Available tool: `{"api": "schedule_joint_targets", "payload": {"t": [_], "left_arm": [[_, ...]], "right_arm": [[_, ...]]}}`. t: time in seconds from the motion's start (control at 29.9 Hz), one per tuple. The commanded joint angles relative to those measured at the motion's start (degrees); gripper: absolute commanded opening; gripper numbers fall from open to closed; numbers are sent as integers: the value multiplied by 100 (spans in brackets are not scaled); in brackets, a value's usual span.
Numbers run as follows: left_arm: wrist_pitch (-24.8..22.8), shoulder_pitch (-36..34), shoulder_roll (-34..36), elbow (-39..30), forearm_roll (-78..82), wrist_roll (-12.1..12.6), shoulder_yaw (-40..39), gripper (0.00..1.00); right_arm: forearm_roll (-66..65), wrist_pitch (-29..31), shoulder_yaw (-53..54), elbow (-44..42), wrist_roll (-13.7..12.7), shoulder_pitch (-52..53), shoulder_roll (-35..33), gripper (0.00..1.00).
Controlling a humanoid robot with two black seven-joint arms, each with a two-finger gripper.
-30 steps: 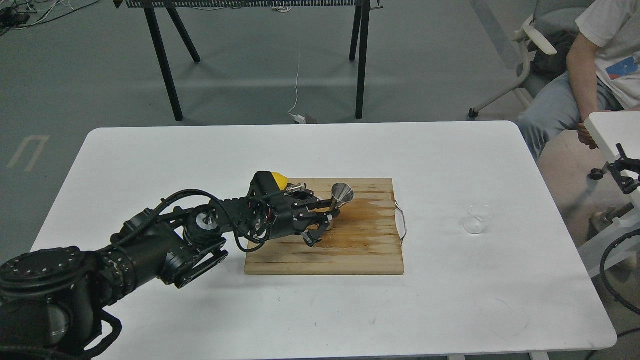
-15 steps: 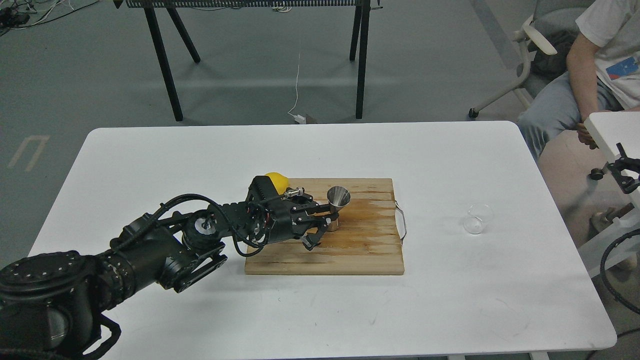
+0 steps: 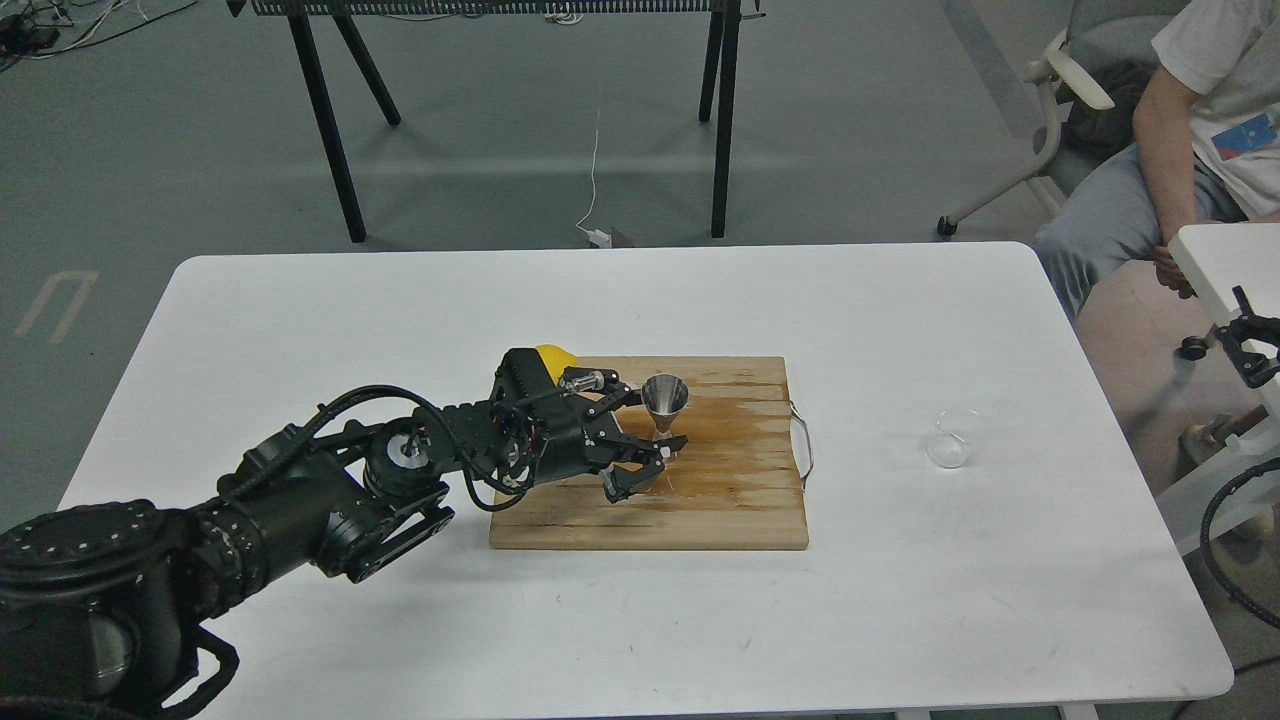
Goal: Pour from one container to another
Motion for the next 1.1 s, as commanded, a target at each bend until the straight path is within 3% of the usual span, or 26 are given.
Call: {"api": "schedule_joint_targets", "payload": {"t": [0.0,0.4,0.57,0.8,0.87,1.07], "left_arm": [[-35,31,281,-251,0,-11,8,69],[-202,145,1705,-1709,0,-20,-97,71],[-413,163,2373,-2377,-1614,-11,-535,72],[-615,163,2462,-2448,-4147,-69,-1967,99],[-860,154,2436,-2448,-4745,-69,-2214,99],[-2222,163,2436,-2396,-7547,-69,-2997,100]], "right_arm": [[0,0,-1,-8,0,0,-9,99],[0,0,8,-17,0,-9,-9,99],[0,0,8,-8,9,-9,-18,99],[0,0,34,-8,18,62,-97,99],[0,0,34,10,-8,71,-132,99],[333,0,61,238,-70,-131,-343,100]]}}
